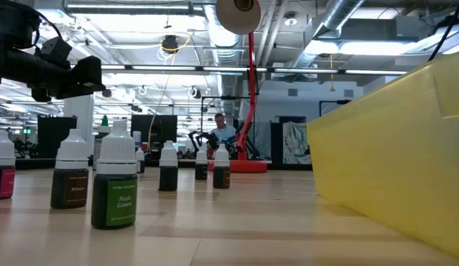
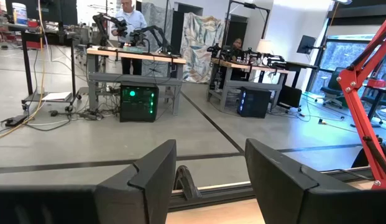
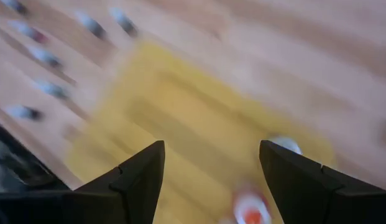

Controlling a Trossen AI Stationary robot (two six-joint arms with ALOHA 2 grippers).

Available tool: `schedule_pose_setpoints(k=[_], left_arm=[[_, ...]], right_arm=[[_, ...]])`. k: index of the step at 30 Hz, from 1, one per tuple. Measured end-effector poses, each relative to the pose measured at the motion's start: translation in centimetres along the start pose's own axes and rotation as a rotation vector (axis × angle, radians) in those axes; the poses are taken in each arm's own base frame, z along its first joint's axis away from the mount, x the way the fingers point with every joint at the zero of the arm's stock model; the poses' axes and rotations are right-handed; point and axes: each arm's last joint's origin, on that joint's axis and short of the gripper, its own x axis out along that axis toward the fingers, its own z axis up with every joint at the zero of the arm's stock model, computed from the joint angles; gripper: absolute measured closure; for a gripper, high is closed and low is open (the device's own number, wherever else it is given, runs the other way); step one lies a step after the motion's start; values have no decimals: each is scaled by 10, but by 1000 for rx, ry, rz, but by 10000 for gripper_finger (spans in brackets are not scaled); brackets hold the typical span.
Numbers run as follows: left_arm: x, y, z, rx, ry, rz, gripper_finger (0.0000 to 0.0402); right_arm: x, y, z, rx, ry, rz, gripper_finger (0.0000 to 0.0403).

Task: Pick & Place food coloring
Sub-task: Put the large red food coloring into the yellow bin

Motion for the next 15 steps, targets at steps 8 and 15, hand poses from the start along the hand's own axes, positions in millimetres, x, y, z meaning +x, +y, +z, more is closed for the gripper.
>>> schedule_pose_setpoints(k=[8,15], left_arm=[[0,0,0,0,0,0,217],[0,0,0,0,0,0,217]], right_arm=[[22,12,59,-132,-200,-16,148],[61,6,125,-107,-49,-187,148]])
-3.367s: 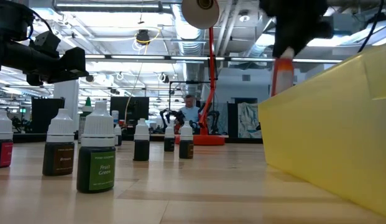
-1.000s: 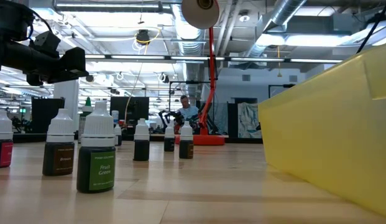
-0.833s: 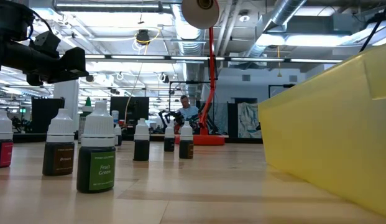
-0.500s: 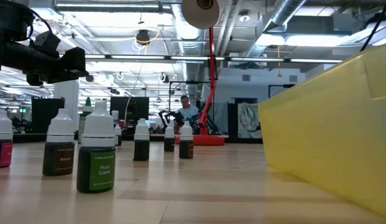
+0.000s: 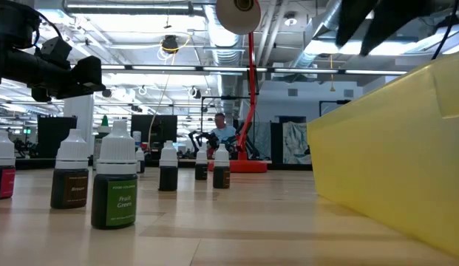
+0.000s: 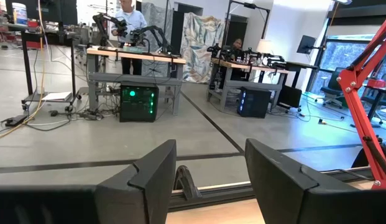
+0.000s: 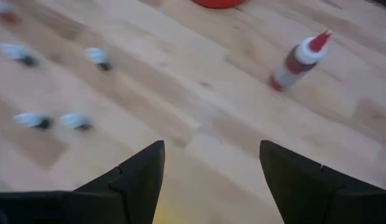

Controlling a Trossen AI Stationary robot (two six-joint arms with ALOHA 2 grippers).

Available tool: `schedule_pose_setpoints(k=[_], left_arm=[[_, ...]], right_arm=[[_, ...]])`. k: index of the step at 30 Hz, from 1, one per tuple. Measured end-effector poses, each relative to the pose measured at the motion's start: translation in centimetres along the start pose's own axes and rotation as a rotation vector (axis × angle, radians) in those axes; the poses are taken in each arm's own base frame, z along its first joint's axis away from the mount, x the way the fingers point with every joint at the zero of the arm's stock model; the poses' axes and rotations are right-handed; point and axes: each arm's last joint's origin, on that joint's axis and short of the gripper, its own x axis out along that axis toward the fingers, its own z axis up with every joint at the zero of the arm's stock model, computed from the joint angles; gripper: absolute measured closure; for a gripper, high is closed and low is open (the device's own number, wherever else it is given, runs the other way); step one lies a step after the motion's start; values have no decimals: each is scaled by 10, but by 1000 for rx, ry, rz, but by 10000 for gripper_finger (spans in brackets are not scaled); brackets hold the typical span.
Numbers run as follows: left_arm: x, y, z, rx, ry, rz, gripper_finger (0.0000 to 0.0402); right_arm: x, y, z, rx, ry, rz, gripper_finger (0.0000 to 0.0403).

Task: Pick & Place food coloring
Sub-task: Put the large red food coloring into the yellow bin

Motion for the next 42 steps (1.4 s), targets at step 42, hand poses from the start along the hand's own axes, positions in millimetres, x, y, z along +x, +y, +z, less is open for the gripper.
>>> schedule_pose_setpoints(k=[42], left_arm=[[0,0,0,0,0,0,217]], right_arm=[[158,-126,107,56,313,77,146]])
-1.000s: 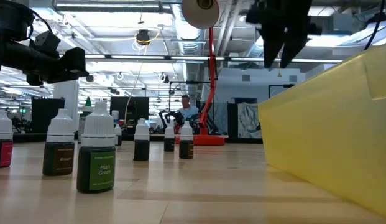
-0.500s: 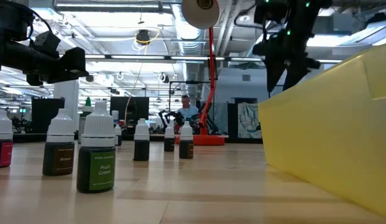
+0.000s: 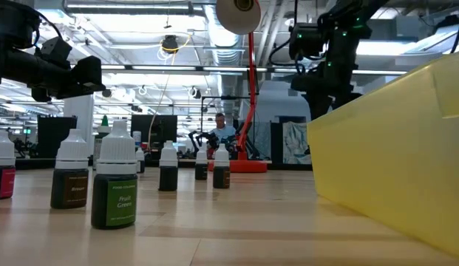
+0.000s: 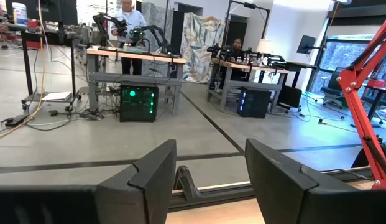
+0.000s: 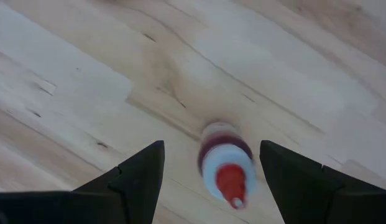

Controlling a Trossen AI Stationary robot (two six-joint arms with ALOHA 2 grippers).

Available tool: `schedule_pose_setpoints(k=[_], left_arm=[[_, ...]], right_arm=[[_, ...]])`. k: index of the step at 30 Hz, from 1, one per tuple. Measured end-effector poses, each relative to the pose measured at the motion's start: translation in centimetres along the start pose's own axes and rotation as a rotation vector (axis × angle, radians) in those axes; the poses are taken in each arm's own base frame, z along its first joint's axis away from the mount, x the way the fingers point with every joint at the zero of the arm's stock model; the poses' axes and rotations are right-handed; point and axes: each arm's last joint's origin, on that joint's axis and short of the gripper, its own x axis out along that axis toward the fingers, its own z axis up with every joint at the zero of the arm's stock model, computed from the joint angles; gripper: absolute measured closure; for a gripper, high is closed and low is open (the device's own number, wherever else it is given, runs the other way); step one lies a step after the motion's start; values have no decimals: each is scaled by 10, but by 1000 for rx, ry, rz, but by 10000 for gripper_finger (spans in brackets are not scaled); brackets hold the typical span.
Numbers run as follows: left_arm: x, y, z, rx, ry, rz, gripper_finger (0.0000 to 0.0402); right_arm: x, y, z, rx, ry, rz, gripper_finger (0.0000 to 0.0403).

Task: Pick & Place food coloring
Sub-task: Put the large red food coloring into the yellow bin

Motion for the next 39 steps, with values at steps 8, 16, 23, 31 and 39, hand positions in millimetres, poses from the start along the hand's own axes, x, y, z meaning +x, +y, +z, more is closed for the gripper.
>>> schedule_pose_setpoints(k=[8,16,23,31,39], left_arm=[[0,0,0,0,0,0,217],[0,0,0,0,0,0,217],[0,0,0,0,0,0,217],[0,0,0,0,0,0,217],[0,0,0,0,0,-1,217]], right_arm=[[0,-1,-2,27,23,-13,147],[0,-1,-7,20,56,-34,153],[0,-1,-7,20,57,-43,237],[-1,0,-8,-9,52,-47,313],[-38,18,-29,-42,-27,-79,313]])
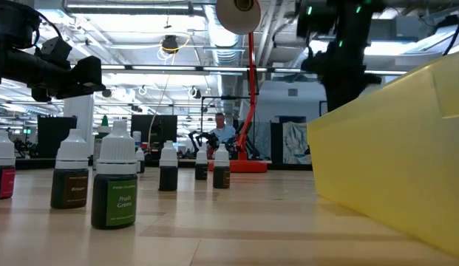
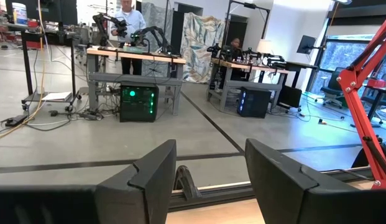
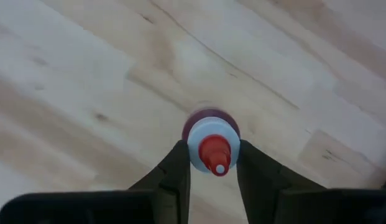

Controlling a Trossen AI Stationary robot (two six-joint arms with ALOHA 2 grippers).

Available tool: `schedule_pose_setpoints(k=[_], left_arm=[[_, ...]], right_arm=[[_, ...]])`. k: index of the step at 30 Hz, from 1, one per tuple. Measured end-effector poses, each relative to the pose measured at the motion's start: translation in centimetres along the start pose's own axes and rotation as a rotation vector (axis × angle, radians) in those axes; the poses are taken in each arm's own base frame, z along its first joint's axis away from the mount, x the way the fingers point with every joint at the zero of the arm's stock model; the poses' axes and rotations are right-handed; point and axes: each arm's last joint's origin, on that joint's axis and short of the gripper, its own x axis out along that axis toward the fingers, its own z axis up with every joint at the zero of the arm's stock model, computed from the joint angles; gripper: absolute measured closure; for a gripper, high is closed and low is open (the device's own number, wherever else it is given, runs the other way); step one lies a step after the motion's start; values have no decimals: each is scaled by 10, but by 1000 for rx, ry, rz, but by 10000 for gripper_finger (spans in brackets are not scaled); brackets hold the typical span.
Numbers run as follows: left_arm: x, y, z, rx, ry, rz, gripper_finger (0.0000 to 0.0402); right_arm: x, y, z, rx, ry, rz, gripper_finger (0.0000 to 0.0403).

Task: Pick & Place food coloring
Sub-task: Put the large red food coloring into the yellow bin

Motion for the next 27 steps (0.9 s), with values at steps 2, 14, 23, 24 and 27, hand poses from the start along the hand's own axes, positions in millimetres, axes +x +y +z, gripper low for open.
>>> schedule_pose_setpoints(k=[2,14,23,24,27], left_arm=[[0,0,0,0,0,0,217],[0,0,0,0,0,1,217],[0,0,0,0,0,0,217],[0,0,0,0,0,1,217],[0,0,0,0,0,0,217]], right_arm=[[-16,9,-10,-3,-14,25,313],[-87,86,-105,-2,-18,95,313],[-98,134,-172,20,50,18,313],[-98,138,-178,23,60,5,313],[-96,147,-196,32,67,-23,313]])
